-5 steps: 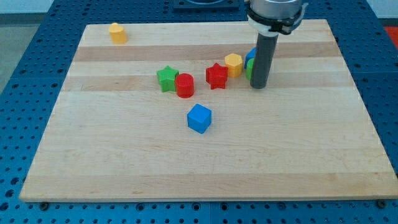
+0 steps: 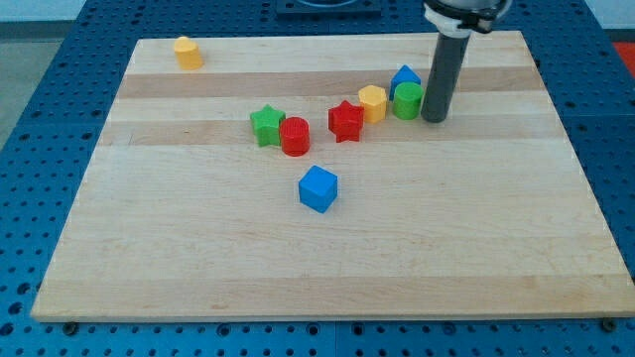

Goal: Push the green circle to the top of the yellow hexagon

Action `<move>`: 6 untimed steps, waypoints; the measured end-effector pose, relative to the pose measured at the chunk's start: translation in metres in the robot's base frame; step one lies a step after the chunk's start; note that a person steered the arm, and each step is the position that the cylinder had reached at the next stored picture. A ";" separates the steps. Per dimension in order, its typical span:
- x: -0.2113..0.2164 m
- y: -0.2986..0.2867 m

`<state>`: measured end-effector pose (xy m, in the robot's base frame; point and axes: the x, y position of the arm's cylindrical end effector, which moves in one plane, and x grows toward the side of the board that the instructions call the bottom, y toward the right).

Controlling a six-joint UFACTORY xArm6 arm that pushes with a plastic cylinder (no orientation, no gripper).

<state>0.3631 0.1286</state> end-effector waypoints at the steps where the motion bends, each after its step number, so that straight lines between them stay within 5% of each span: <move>1: -0.013 -0.016; 6: -0.049 -0.085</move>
